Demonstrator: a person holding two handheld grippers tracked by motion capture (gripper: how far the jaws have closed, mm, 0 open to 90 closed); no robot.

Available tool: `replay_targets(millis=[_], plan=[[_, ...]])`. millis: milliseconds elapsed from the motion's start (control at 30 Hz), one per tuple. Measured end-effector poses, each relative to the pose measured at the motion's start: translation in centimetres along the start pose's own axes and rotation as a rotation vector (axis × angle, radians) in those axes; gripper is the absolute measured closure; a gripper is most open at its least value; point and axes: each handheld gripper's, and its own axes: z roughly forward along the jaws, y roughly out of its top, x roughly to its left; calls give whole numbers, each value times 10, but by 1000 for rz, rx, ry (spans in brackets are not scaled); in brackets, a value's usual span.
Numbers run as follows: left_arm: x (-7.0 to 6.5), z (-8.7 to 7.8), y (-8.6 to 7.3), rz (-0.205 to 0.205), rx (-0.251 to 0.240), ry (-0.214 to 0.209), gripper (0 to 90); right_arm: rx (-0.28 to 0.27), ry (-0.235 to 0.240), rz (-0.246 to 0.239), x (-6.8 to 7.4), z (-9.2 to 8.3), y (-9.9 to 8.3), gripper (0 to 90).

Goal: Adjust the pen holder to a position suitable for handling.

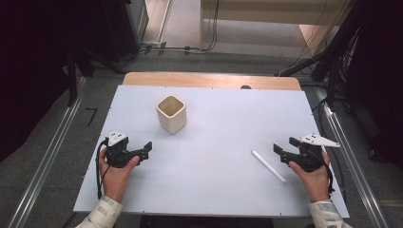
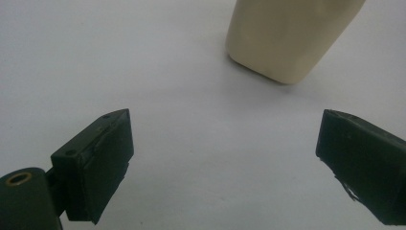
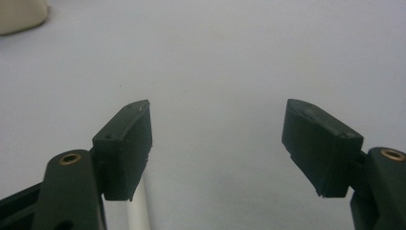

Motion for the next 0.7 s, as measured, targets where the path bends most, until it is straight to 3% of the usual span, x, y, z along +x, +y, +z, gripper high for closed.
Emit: replay_targets(millis=[200, 300, 500, 700], plan=[[-2, 5, 4, 1, 4, -7, 69, 2, 4, 1, 1, 0, 0, 245], [-2, 3, 10, -24, -15, -28, 75, 7, 4, 7, 1, 0, 0, 245], [-3, 1, 25, -23, -59, -40, 78, 12, 7, 3, 2, 2, 0, 245], [-4, 7, 33, -26, -73, -35, 79, 12, 12, 1, 2, 2, 0, 245]])
